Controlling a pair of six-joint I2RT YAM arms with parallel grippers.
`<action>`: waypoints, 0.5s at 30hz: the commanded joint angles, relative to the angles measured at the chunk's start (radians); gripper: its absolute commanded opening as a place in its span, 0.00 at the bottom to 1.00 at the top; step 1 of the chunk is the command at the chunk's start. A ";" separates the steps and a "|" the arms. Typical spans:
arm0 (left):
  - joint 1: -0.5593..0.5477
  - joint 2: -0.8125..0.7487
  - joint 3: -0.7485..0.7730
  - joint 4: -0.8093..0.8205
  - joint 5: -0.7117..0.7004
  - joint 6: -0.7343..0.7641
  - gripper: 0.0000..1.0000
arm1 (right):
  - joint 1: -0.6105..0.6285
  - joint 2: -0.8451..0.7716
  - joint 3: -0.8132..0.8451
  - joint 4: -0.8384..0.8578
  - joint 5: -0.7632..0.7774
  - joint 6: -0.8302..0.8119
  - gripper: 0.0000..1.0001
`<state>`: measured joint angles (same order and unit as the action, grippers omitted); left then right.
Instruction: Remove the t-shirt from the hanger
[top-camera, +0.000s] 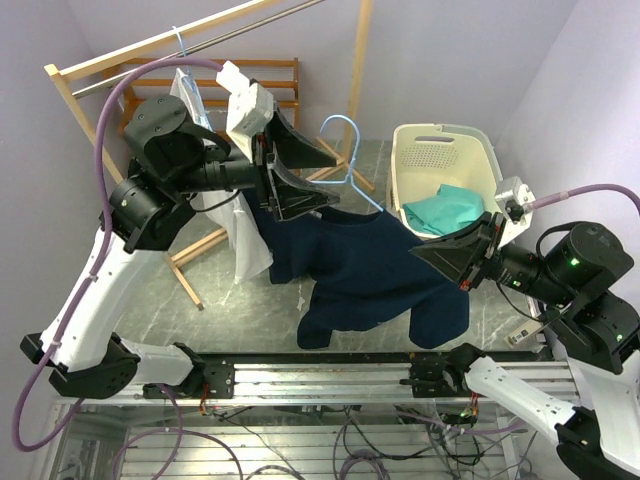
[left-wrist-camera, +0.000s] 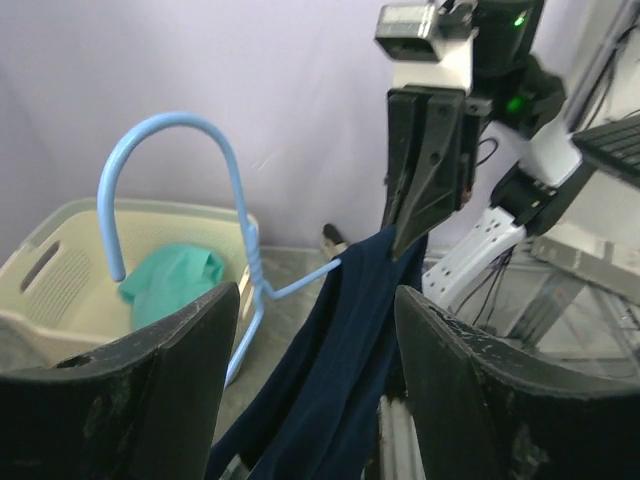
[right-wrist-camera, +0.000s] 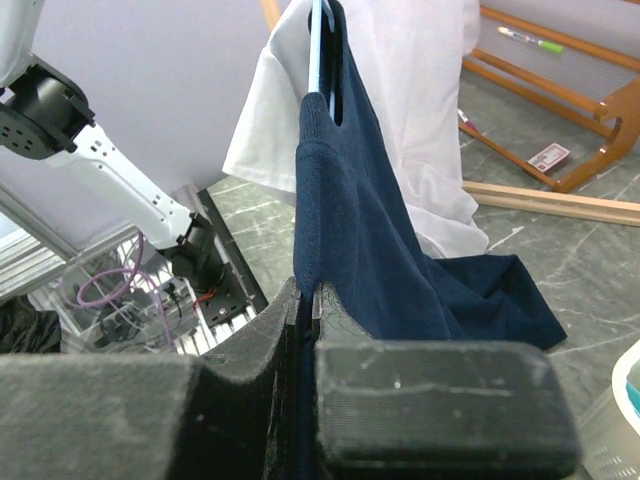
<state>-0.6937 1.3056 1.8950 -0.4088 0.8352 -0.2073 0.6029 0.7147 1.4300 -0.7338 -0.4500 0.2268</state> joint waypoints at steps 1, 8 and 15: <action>-0.039 0.012 0.007 -0.214 -0.138 0.190 0.73 | 0.001 -0.002 0.013 0.053 -0.047 0.001 0.00; -0.158 0.094 0.066 -0.364 -0.332 0.308 0.66 | 0.000 -0.013 0.006 0.069 -0.092 0.014 0.00; -0.220 0.107 0.084 -0.362 -0.414 0.340 0.39 | 0.000 -0.014 -0.001 0.044 -0.085 0.007 0.00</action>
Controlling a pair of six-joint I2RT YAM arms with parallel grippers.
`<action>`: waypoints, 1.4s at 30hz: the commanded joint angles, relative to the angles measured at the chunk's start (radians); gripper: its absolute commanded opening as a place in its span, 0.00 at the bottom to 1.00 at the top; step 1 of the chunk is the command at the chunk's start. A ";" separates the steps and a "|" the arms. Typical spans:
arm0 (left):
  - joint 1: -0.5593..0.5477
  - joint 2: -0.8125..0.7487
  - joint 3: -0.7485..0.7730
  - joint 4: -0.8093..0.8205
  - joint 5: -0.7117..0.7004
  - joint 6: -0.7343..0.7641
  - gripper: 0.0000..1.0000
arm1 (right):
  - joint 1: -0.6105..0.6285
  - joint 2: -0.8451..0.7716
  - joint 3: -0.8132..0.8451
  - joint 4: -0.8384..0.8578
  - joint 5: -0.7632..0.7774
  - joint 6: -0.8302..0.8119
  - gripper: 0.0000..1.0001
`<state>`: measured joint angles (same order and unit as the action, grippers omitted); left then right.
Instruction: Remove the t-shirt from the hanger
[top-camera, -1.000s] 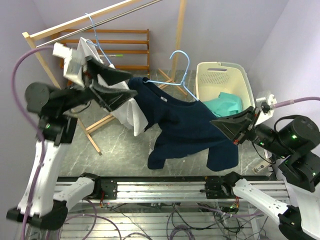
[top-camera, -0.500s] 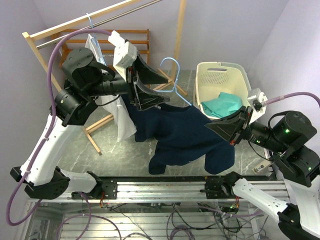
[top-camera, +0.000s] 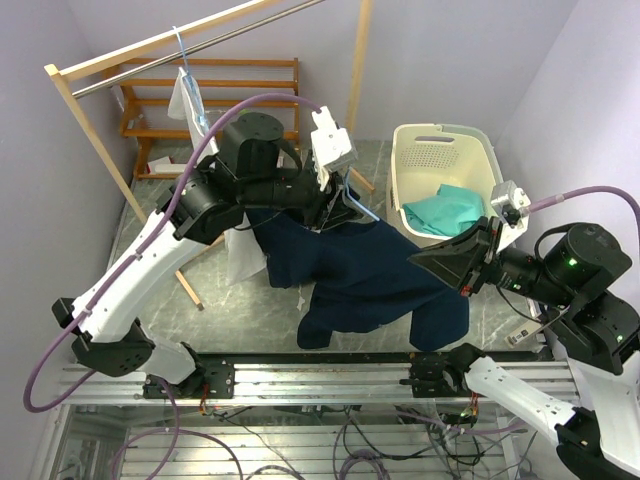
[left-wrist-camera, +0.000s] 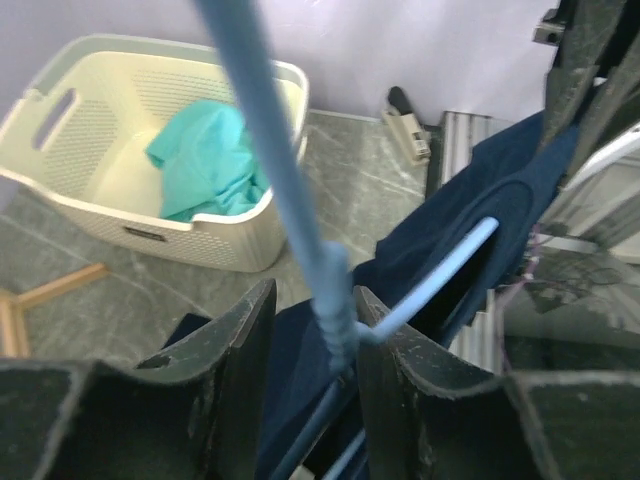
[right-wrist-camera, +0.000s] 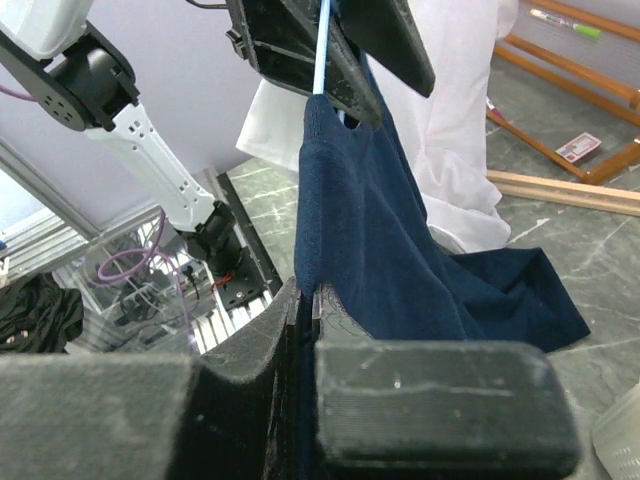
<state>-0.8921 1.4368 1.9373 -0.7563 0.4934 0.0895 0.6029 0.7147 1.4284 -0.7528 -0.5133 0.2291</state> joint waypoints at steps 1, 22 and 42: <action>-0.023 -0.031 0.039 -0.011 -0.077 0.046 0.31 | 0.000 -0.018 -0.003 0.057 -0.013 0.003 0.00; -0.022 -0.157 -0.015 -0.006 -0.159 0.059 0.59 | 0.001 -0.082 -0.056 0.050 0.003 0.009 0.00; -0.023 -0.367 -0.281 0.334 -0.056 -0.082 0.67 | 0.000 -0.135 -0.119 0.207 -0.047 0.100 0.00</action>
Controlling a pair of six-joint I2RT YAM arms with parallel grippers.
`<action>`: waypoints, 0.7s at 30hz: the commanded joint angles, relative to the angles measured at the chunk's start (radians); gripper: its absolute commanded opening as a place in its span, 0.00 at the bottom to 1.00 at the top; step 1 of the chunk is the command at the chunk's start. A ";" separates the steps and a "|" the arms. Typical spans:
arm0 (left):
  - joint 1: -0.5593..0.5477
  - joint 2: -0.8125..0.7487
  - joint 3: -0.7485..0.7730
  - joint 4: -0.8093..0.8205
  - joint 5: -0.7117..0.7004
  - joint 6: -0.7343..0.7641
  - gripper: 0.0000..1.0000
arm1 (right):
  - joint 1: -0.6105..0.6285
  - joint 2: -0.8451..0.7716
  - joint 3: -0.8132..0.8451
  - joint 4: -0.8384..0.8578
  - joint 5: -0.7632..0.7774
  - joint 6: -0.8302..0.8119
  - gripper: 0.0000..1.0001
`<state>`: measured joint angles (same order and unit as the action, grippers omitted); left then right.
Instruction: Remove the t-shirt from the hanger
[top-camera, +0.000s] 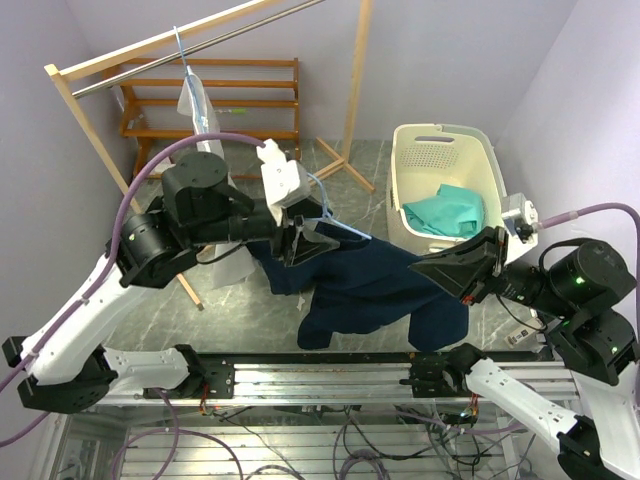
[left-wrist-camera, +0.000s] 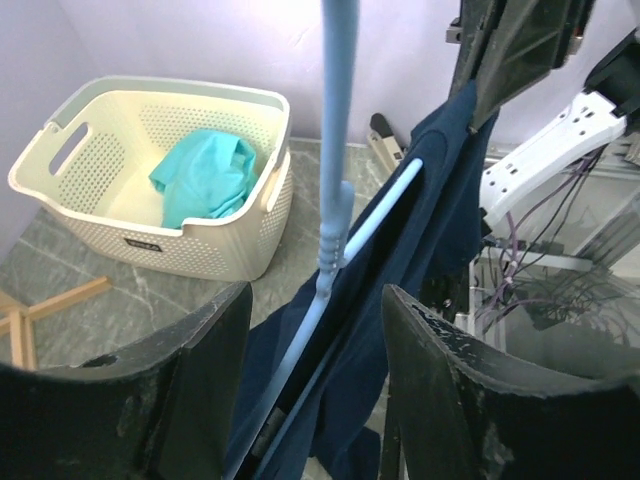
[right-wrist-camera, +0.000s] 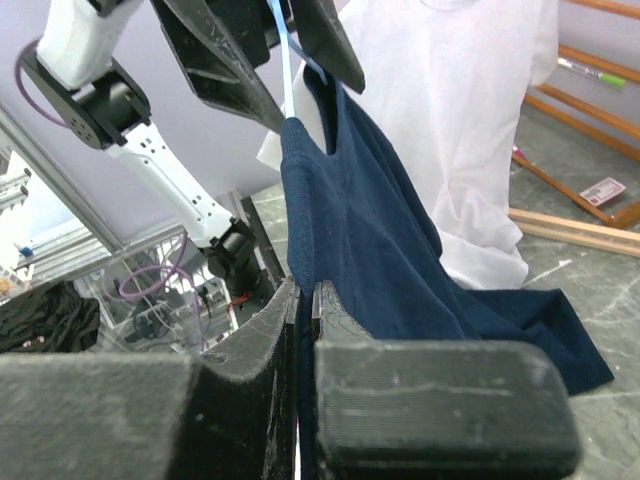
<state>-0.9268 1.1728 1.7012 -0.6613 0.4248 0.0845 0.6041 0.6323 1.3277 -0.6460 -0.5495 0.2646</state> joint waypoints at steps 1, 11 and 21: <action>0.012 -0.112 -0.060 0.267 0.012 -0.088 0.68 | -0.001 -0.058 -0.027 0.118 -0.022 0.076 0.00; 0.012 -0.030 -0.037 0.242 0.026 -0.097 0.67 | -0.001 -0.053 -0.065 0.206 -0.099 0.148 0.00; 0.012 0.194 0.260 -0.268 -0.064 0.089 0.65 | 0.000 -0.026 -0.061 0.164 -0.026 0.113 0.00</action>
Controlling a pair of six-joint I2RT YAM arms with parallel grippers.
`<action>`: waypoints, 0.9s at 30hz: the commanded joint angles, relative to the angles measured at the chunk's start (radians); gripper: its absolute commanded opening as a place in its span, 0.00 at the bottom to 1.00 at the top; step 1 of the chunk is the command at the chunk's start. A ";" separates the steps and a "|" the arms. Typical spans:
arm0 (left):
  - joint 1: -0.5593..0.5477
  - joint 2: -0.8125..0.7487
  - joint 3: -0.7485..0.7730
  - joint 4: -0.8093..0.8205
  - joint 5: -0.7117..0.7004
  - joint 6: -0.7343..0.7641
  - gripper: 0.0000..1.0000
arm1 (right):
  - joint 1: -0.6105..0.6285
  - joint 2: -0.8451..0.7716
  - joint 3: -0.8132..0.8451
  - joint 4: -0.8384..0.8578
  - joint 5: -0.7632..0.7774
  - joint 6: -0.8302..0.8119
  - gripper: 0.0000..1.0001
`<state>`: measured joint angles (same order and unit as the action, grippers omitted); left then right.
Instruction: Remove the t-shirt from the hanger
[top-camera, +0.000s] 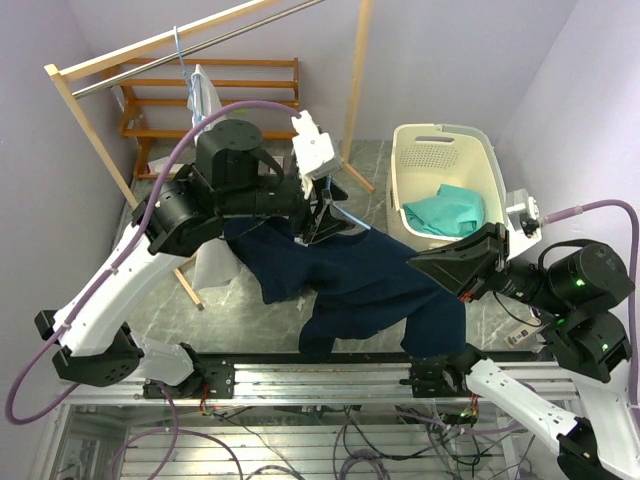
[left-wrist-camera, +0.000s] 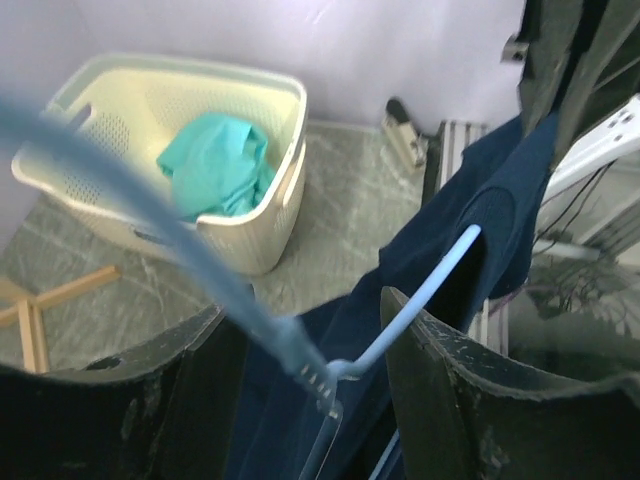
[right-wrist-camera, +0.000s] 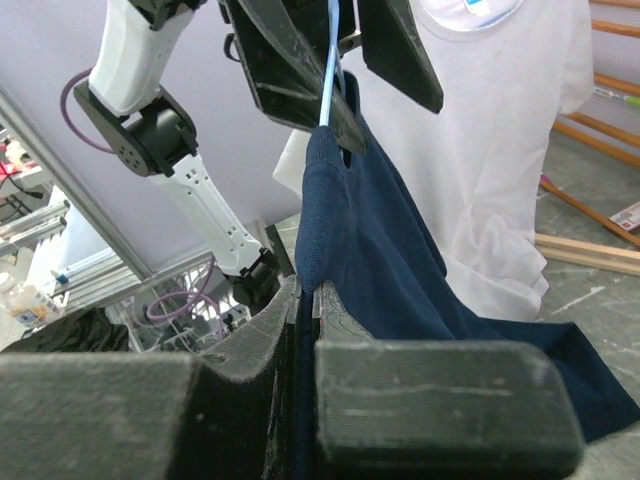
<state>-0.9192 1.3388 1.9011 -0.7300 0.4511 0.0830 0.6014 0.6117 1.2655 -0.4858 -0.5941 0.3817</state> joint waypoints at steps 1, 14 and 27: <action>0.005 0.023 0.055 -0.221 -0.130 0.100 0.65 | 0.002 -0.011 -0.006 0.003 0.037 -0.005 0.00; 0.005 -0.096 -0.075 -0.246 -0.310 0.107 0.68 | 0.002 -0.044 -0.087 0.042 0.165 0.012 0.00; -0.006 0.006 -0.046 -0.293 -0.322 0.100 0.79 | 0.002 -0.024 -0.079 0.070 0.120 0.021 0.00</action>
<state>-0.9203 1.3315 1.8153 -0.9833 0.1856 0.1909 0.6041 0.5896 1.1496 -0.4572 -0.5037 0.4114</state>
